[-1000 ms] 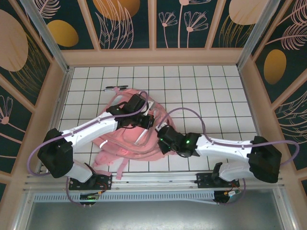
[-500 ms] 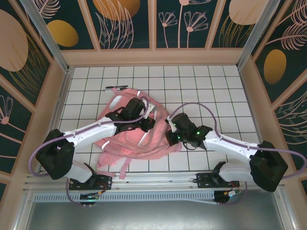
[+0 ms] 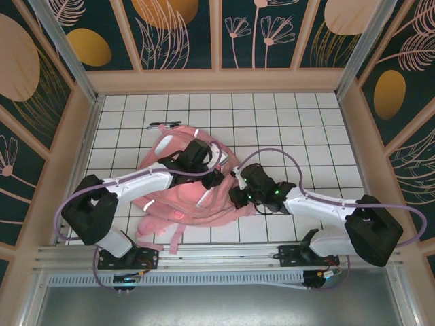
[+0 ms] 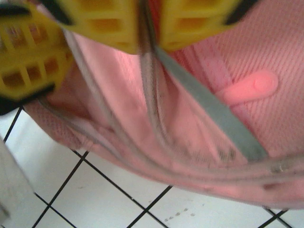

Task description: Pack books, pencil case, and school supplies into a backpack

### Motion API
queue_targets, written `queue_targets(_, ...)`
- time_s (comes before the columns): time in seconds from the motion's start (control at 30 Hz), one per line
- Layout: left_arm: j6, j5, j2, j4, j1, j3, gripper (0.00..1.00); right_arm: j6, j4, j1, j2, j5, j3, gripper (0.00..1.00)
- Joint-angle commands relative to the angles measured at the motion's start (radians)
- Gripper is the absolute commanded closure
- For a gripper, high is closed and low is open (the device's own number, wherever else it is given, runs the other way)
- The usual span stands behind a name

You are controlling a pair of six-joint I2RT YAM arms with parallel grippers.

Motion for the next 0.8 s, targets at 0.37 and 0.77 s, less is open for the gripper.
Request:
queue_targets(0.37,0.069,0.135,-0.4,0.042,-0.029,-0.219,0.38,0.067,0.147,-0.024,-0.155,-0.264,-0.111,1.0)
queue_targets(0.77,-0.112,-0.129,-0.354,0.168,-0.222,-0.363,0.37,0.067,0.242,-0.053,-0.165,-0.368,-0.153,1.0)
